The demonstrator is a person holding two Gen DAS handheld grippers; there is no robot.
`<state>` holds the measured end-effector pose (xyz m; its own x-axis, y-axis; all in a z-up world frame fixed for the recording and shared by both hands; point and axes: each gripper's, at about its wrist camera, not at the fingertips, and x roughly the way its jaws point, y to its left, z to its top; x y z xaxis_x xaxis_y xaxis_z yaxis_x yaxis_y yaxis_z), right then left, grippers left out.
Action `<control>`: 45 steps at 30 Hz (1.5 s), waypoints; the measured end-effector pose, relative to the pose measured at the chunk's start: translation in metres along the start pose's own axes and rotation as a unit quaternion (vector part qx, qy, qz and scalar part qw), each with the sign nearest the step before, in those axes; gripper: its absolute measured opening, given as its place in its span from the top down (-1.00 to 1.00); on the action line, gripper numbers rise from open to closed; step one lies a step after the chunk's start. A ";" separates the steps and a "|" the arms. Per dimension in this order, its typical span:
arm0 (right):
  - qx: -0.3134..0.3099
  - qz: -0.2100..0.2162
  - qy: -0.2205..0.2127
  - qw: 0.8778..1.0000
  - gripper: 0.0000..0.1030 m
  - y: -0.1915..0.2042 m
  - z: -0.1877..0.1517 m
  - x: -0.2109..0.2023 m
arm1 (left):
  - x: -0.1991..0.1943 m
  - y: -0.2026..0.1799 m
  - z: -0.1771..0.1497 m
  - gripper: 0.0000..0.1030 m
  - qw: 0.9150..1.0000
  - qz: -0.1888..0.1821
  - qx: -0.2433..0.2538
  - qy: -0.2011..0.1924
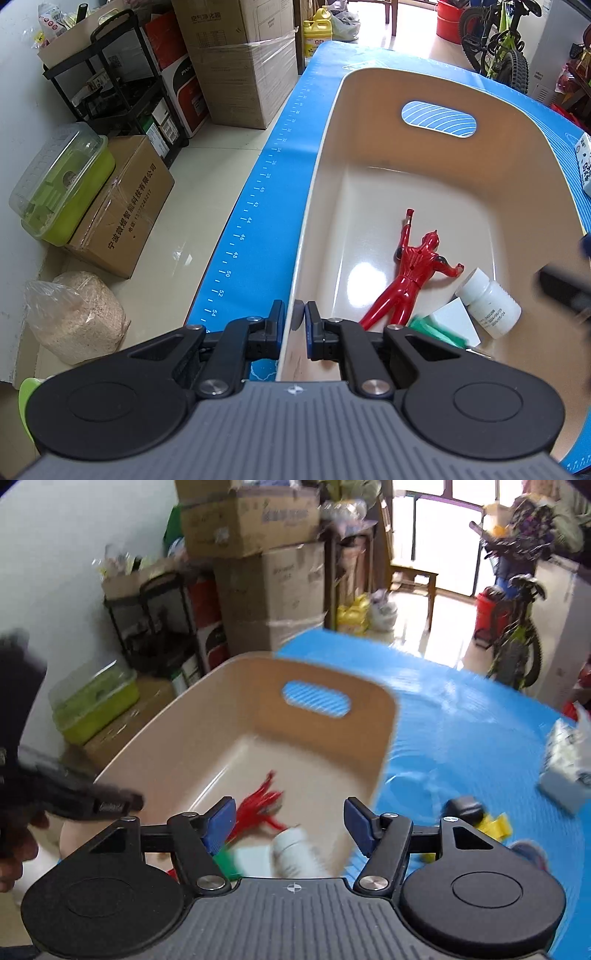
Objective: Organize rigid objects
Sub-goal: 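Carry the pill bottle into the basket and open the right gripper, then grasp the red floral box with the right gripper and lift it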
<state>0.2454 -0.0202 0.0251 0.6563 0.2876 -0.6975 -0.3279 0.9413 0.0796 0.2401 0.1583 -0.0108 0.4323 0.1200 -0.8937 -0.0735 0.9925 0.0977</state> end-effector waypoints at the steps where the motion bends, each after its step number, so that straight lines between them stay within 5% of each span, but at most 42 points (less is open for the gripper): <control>1: 0.007 -0.006 -0.006 1.000 -0.39 -0.007 0.002 -0.003 | 0.000 0.000 0.000 0.74 1.000 0.000 0.000 0.000; 9: 0.050 -0.055 -0.015 0.997 -0.41 -0.066 0.001 -0.005 | 0.000 -0.001 0.000 0.74 1.000 0.002 0.001 0.000; 17: 0.060 -0.086 0.022 0.994 -0.41 -0.108 -0.027 0.020 | 0.001 0.000 0.000 0.74 1.000 0.003 -0.001 0.000; 26: 0.041 -0.056 0.055 0.996 -0.41 -0.124 -0.050 0.051 | 0.001 0.002 0.001 0.73 1.000 0.001 -0.003 0.001; 45: 0.029 -0.080 0.056 0.995 -0.41 -0.145 -0.069 0.070 | 0.001 0.003 0.001 0.73 1.000 0.003 -0.001 0.001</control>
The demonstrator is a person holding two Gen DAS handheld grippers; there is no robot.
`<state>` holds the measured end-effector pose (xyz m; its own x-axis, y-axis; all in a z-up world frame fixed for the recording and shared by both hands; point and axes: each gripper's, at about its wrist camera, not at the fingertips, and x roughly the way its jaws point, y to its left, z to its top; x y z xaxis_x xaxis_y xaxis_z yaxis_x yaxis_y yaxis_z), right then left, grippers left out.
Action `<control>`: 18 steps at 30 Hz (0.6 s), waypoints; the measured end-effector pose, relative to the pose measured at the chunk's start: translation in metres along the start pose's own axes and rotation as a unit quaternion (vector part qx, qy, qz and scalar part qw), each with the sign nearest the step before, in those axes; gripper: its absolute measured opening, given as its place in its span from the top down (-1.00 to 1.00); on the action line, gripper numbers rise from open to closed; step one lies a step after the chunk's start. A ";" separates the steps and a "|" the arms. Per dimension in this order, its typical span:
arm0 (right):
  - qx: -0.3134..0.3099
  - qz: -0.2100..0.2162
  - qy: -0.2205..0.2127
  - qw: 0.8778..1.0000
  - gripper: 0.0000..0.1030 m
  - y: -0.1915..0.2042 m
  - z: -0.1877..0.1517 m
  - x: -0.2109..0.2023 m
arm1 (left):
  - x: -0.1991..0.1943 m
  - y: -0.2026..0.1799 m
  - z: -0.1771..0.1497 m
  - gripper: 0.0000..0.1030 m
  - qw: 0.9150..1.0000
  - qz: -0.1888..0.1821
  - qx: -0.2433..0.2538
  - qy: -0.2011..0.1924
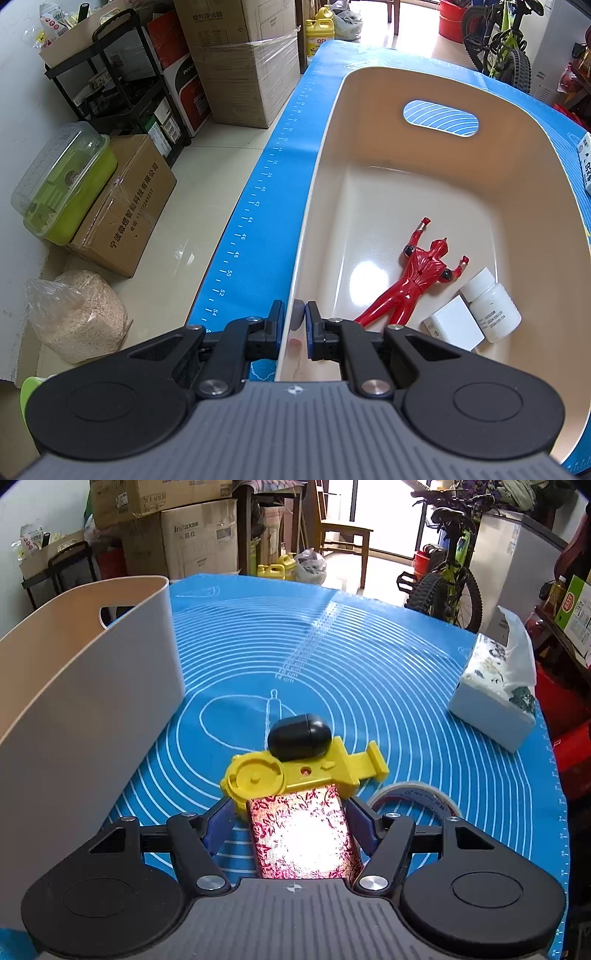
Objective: Organize rigid objects
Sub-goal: 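Grasp the red floral box with the right gripper and lift it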
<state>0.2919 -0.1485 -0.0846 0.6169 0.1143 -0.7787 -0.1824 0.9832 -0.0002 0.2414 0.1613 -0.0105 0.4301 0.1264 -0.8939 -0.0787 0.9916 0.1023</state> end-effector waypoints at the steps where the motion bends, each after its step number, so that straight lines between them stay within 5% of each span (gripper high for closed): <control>1: -0.001 0.001 -0.002 1.000 -0.41 0.000 -0.002 0.000 | 0.000 0.000 0.000 0.73 1.000 0.000 0.000 0.000; 6: -0.019 0.001 0.027 0.999 -0.17 0.007 -0.007 0.010 | 0.000 -0.001 -0.001 0.73 1.000 0.001 0.001 0.000; 18: 0.018 -0.009 0.007 1.000 -0.14 0.014 0.007 -0.019 | 0.000 -0.001 0.000 0.73 1.000 0.001 -0.001 0.000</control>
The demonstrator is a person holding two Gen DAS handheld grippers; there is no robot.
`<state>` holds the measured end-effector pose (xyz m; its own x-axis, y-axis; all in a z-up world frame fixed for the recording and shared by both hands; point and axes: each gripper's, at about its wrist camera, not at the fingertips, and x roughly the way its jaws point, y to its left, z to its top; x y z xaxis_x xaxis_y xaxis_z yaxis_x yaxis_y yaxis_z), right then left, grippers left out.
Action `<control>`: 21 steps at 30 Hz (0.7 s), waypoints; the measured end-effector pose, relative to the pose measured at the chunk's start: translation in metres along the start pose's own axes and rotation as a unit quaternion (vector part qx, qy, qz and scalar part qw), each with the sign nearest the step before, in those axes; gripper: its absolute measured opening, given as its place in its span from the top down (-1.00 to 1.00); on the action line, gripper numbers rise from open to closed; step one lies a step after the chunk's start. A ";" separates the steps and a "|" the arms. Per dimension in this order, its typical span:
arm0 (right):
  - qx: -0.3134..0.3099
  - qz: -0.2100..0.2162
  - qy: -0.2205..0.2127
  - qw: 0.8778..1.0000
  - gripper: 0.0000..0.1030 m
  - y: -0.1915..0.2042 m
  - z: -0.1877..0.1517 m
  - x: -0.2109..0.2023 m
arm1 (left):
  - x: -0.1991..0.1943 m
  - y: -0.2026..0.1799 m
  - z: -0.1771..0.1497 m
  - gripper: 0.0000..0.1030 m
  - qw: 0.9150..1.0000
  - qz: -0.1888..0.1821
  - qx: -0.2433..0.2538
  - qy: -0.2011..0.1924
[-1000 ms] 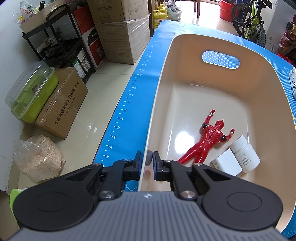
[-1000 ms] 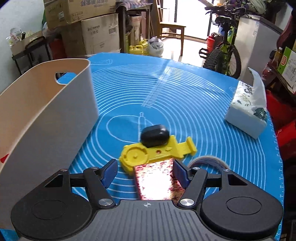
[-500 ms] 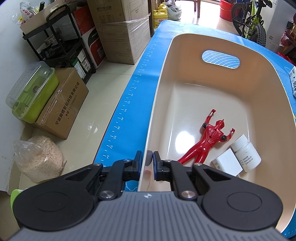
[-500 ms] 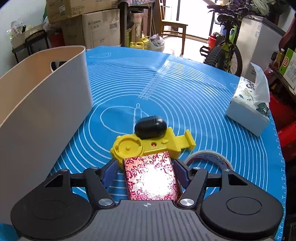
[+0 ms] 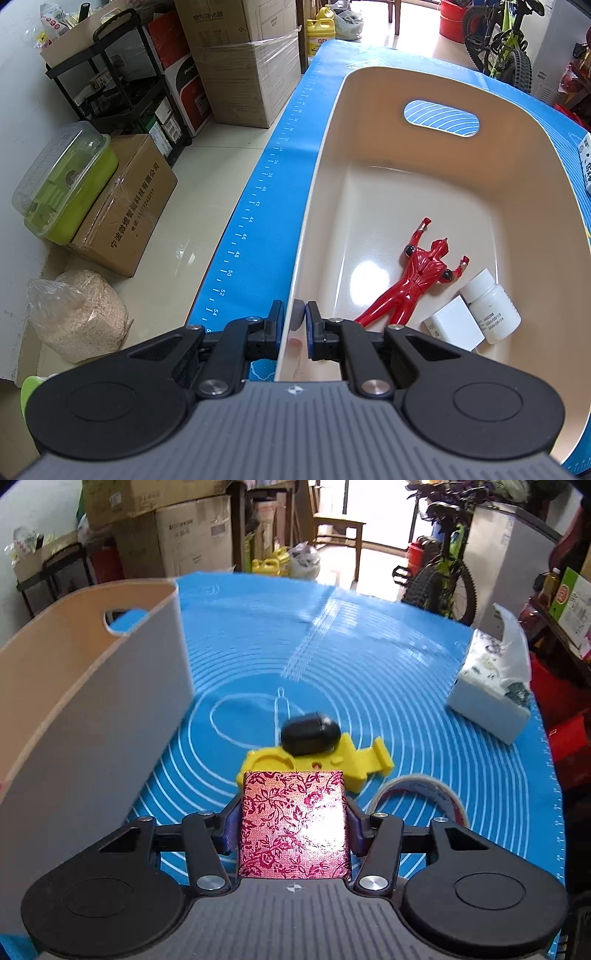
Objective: Organize rigid objects
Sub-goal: 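Grasp the red floral box with the right gripper and lift it, then carry the red floral box into the basket and release it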
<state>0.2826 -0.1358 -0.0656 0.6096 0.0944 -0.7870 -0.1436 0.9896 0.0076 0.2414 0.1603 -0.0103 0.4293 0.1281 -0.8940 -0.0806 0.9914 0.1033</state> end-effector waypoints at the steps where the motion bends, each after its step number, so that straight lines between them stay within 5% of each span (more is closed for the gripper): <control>1: 0.005 0.000 -0.004 1.000 -0.14 0.000 0.002 -0.004 | 0.000 0.000 0.000 0.73 1.000 0.000 0.000 0.000; 15: 0.040 0.037 -0.148 0.987 -0.14 0.044 0.039 -0.086 | 0.000 0.000 0.000 0.73 1.000 0.000 0.001 0.000; 21: 0.011 0.081 -0.160 0.984 -0.14 0.084 0.047 -0.096 | 0.000 -0.002 0.000 0.73 1.000 0.002 0.003 -0.001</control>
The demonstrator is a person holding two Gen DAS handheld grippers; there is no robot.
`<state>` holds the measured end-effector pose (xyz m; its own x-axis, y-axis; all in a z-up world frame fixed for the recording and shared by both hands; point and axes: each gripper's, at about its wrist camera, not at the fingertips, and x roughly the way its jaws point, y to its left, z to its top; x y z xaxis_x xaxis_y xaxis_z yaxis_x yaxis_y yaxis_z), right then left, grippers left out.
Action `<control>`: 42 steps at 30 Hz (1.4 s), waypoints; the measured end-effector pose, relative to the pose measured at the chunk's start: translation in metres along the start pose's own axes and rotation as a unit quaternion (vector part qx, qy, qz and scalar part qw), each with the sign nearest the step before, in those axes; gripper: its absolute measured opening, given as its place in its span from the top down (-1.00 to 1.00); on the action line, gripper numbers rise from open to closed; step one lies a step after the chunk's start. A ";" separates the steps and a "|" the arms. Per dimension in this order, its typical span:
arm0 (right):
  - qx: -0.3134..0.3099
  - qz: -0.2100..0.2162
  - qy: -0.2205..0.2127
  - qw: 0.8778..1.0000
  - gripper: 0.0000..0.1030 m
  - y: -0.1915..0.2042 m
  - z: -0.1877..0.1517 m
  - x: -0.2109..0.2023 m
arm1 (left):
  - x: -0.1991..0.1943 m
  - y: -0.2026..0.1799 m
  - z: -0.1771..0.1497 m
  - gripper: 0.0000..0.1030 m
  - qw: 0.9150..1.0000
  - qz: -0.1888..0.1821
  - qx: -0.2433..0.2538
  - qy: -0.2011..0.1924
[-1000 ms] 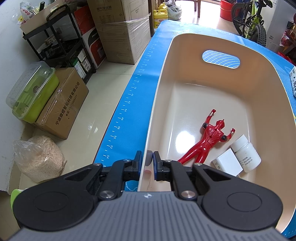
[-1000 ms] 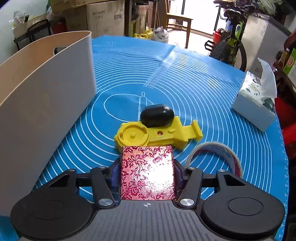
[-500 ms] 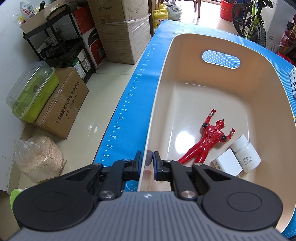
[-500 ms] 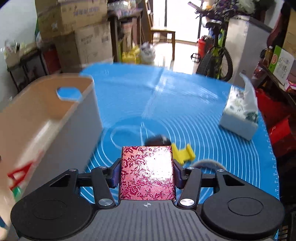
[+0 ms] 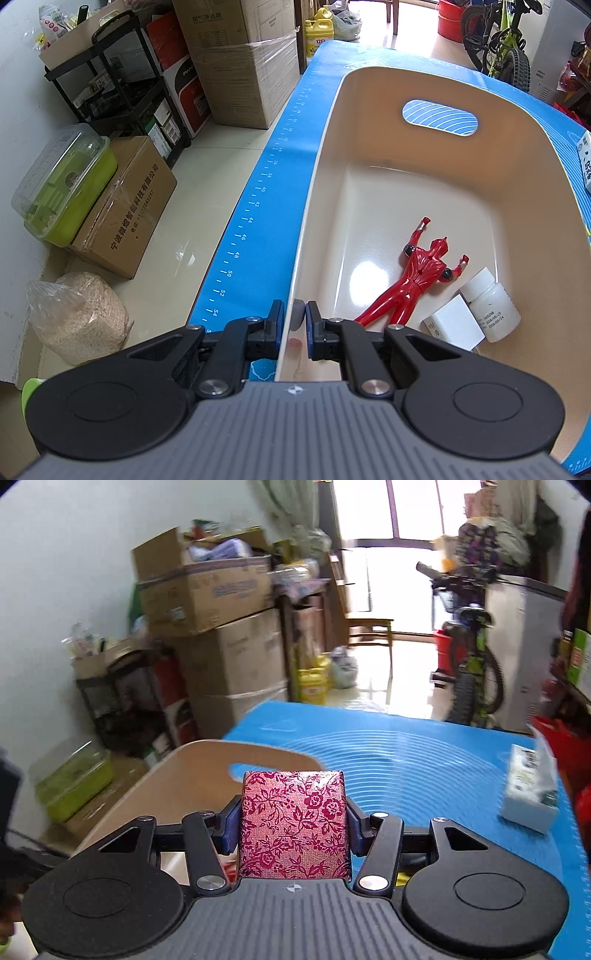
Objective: Organize rigid objects
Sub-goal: 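Carry the red floral box into the basket and release it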
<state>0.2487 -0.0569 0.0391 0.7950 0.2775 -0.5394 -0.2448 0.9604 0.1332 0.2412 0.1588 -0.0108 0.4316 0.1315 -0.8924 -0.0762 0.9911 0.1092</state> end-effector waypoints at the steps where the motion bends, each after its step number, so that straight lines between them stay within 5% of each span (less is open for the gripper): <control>1: -0.006 0.008 0.003 1.000 -0.14 0.006 0.000 0.002 | 0.000 0.000 0.000 0.73 1.000 0.000 0.000 0.000; 12: -0.078 0.054 0.093 0.991 -0.14 0.068 -0.030 0.036 | 0.000 -0.001 0.000 0.73 1.000 0.001 0.001 0.000; 22: -0.138 0.040 0.169 0.975 -0.14 0.095 -0.058 0.064 | 0.000 -0.001 -0.001 0.73 1.000 0.001 0.001 -0.001; 34: -0.093 0.049 0.130 0.986 -0.40 0.069 -0.033 0.039 | 0.002 -0.002 -0.001 0.73 1.000 0.002 0.002 -0.001; 42: -0.058 0.013 0.087 0.994 -0.43 0.026 -0.013 0.017 | 0.002 -0.005 -0.001 0.73 1.000 0.003 0.002 -0.001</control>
<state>0.2487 -0.0272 0.0228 0.6812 0.2840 -0.6747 -0.3351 0.9404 0.0575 0.2413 0.1546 -0.0137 0.4330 0.1372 -0.8909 -0.0759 0.9904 0.1156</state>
